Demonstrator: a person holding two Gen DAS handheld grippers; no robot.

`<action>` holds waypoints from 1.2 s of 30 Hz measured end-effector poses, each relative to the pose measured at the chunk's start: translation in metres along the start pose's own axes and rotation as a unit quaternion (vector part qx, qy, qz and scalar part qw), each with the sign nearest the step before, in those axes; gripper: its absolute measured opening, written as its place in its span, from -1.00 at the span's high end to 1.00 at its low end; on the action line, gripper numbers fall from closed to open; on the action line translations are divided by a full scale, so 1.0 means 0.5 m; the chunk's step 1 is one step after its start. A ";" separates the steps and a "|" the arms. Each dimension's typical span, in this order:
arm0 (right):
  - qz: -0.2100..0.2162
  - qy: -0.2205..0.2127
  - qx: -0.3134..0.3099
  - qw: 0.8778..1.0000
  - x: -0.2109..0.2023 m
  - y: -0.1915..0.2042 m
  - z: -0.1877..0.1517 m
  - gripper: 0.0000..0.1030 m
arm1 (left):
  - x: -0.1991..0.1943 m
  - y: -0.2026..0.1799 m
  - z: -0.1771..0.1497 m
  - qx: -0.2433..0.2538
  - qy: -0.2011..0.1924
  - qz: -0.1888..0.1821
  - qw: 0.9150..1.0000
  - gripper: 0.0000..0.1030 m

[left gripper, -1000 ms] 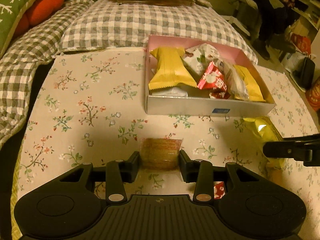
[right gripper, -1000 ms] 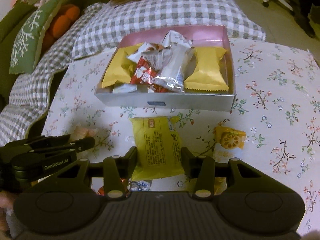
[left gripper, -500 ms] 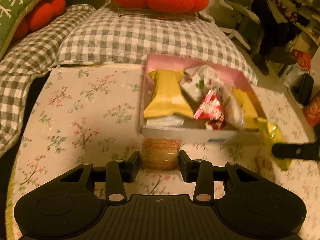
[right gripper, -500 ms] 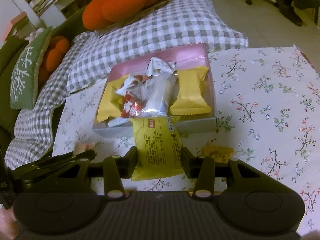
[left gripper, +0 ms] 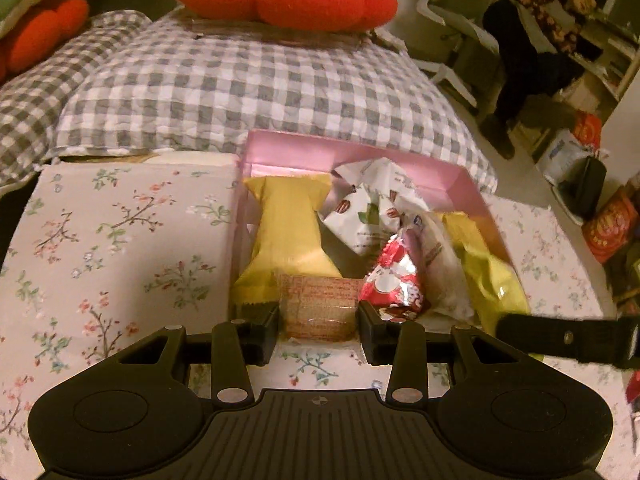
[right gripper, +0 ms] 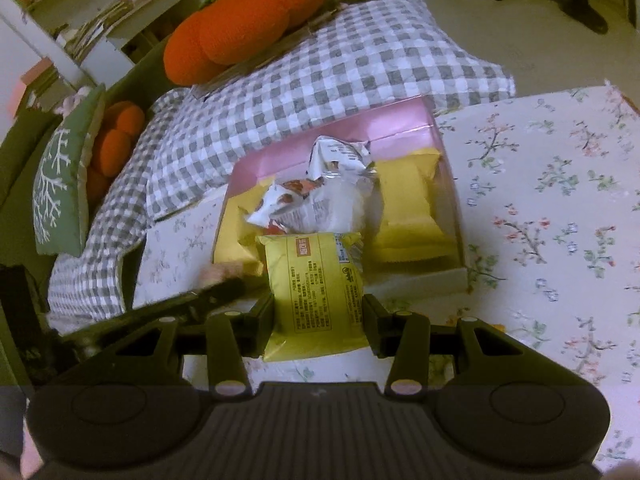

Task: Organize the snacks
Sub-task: 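Lower the wafer cake and yellow packet into the tray and open both tools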

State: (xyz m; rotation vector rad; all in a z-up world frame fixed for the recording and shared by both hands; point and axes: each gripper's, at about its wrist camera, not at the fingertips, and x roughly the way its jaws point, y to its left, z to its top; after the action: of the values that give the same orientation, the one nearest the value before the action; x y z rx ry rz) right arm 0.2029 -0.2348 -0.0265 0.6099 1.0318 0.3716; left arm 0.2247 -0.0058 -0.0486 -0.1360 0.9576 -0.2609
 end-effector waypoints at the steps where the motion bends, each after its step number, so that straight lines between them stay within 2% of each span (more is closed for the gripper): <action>1: 0.006 -0.001 0.004 1.000 0.007 0.004 0.003 0.17 | 0.008 0.001 0.002 0.001 0.001 0.004 1.000 0.26; 3: 0.011 0.000 0.005 1.000 0.025 0.015 0.010 0.17 | 0.021 0.002 0.009 0.004 -0.004 0.006 1.000 0.26; 9: -0.009 0.001 -0.002 1.000 0.079 0.030 0.027 0.18 | 0.057 0.018 0.023 -0.001 -0.006 0.018 1.000 0.25; 14: -0.045 -0.034 -0.008 0.998 0.091 0.024 0.045 0.18 | 0.071 0.026 0.033 0.002 -0.018 0.024 1.000 0.24; 17: -0.042 -0.043 -0.002 0.998 0.096 0.017 0.048 0.18 | 0.076 0.027 0.037 0.006 -0.022 0.021 1.000 0.22; 20: -0.042 -0.052 -0.021 0.998 0.098 0.033 0.043 0.18 | 0.075 0.027 0.037 0.007 -0.023 0.021 0.999 0.20; 22: -0.040 -0.055 -0.023 0.997 0.100 0.039 0.042 0.18 | 0.070 0.030 0.037 0.006 -0.022 0.017 1.000 0.05; 26: -0.006 -0.043 -0.007 0.999 0.107 0.041 0.041 0.11 | 0.048 0.039 0.037 -0.003 -0.030 -0.008 1.000 -0.17; 29: -0.003 -0.056 -0.007 0.998 0.099 0.048 0.041 0.08 | 0.030 0.039 0.041 -0.013 -0.037 -0.014 0.999 -0.29; 30: -0.001 -0.059 -0.003 0.998 0.097 0.049 0.042 0.04 | 0.024 0.039 0.041 -0.015 -0.042 -0.011 0.999 -0.41; 36: -0.013 -0.065 -0.001 0.998 0.074 0.046 0.047 0.02 | 0.003 0.039 0.037 -0.016 -0.040 -0.007 0.999 -0.44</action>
State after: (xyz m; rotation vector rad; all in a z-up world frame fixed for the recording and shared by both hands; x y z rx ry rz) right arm 0.2411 -0.2032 -0.0287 0.6105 0.9137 0.3063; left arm 0.2435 0.0124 -0.0437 -0.1811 0.8816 -0.2508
